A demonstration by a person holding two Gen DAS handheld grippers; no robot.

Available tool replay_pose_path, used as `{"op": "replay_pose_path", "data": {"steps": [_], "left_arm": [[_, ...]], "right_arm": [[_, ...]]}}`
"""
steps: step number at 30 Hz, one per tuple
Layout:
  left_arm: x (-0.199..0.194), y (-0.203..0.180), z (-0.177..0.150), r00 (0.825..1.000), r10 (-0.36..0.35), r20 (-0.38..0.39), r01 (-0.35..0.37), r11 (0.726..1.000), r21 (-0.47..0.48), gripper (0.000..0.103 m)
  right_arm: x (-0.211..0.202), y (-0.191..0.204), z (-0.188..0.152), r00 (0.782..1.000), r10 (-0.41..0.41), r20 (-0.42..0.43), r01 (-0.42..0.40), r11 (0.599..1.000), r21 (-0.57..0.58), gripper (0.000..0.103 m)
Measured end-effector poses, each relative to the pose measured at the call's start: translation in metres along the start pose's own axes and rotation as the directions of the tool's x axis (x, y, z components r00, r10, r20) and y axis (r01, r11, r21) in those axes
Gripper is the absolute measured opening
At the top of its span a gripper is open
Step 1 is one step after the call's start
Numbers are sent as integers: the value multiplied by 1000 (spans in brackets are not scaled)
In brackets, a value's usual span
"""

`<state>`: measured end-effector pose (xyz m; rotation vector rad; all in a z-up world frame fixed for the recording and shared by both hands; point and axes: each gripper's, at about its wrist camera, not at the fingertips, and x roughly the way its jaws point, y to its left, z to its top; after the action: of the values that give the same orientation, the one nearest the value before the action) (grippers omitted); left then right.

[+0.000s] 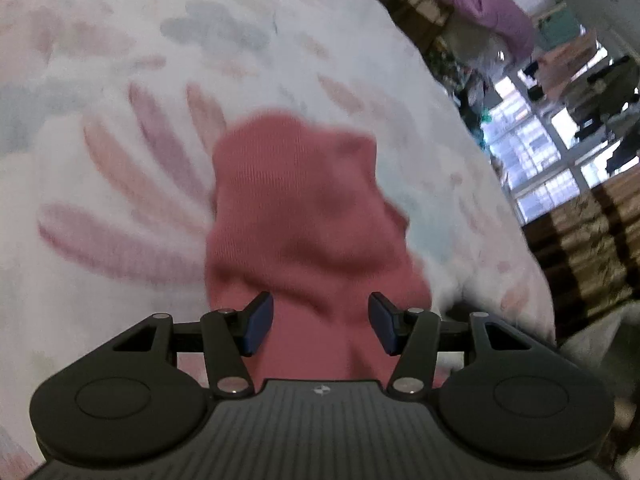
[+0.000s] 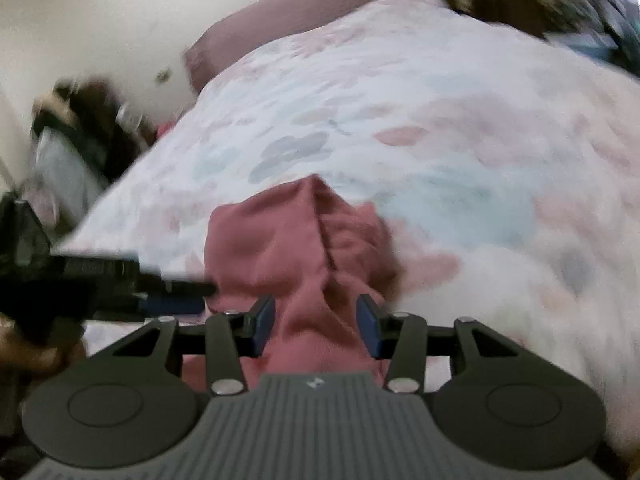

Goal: Fold small clothes

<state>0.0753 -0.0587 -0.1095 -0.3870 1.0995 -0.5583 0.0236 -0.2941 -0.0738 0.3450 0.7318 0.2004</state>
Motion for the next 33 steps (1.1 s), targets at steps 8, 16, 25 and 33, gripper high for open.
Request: {"op": "replay_pose_path", "data": {"steps": [8,16,25,33], "left_arm": [[-11,-8,-19,1000,12,-13,-11,996,85,63],[-1,3,-32,994,14,-106,-4,996,94,63],[-20,22,-28,998,-26,-60,26,1000,0,64],[-7,21,-33,996,-26,-82,25,1000,-13,69]], "right_arm": [[73,-21,27,987,71,-146,-68,997,30,2],[39,-34,46,997,60,-48,-57,996,62,0],[68,-26,35,983,-36,-181,27,998,-52,24],[67,-17,78,993,56,-107,-58,998,-17,47]]}}
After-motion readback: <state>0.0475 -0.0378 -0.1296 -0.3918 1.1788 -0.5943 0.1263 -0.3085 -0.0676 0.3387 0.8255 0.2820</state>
